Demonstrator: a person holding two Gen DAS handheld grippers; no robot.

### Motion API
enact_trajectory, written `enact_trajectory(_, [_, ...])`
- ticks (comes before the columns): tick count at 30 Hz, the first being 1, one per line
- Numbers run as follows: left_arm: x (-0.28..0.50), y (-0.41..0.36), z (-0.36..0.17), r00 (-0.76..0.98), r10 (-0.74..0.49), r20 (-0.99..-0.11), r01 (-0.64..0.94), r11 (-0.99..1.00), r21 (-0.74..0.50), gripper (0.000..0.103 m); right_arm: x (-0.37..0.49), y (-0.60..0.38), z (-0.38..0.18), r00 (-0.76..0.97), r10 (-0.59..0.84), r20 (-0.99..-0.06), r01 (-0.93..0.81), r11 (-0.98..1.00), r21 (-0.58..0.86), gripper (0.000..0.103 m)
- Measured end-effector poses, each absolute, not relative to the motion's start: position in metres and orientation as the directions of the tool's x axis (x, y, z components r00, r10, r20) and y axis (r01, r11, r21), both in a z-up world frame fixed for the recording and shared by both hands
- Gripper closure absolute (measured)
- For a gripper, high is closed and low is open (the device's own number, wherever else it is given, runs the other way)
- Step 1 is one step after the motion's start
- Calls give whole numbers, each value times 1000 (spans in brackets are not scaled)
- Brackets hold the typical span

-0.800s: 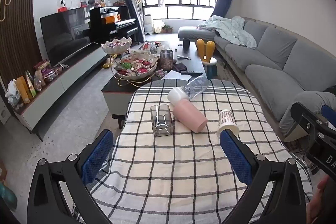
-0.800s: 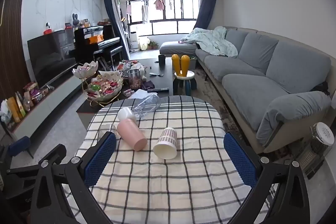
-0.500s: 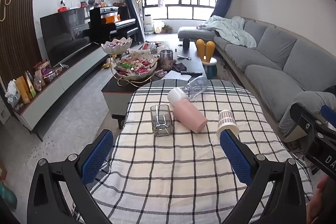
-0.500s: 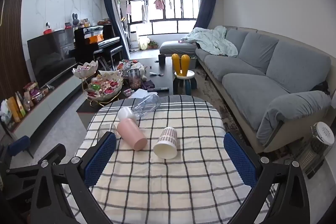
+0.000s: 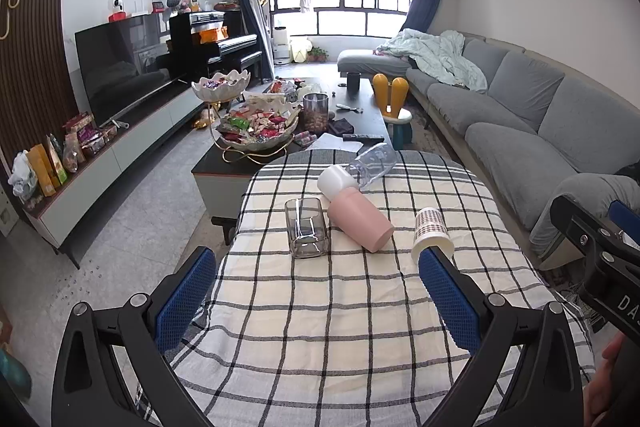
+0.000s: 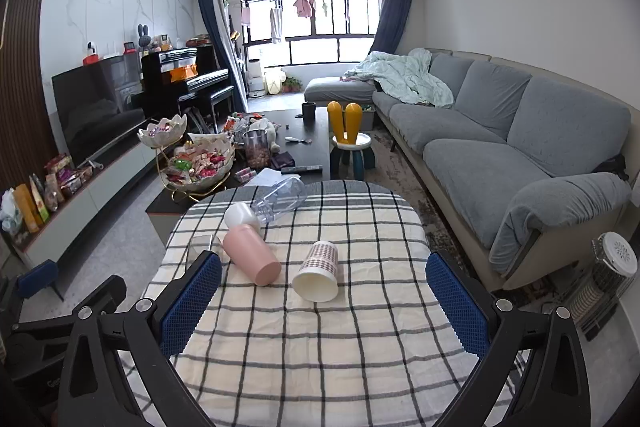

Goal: Flip cup upside down

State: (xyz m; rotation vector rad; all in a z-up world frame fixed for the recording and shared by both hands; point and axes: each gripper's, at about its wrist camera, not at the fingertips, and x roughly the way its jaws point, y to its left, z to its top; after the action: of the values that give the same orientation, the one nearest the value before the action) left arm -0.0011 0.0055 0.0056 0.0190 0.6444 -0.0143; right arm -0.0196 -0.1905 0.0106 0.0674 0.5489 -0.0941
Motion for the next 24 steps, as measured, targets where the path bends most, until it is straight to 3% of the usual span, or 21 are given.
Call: enact_trajectory(24, [-2, 6, 4, 799, -6, -602, 17, 1000, 13, 0, -21, -191, 9, 846, -71, -529, 108, 993, 41, 0])
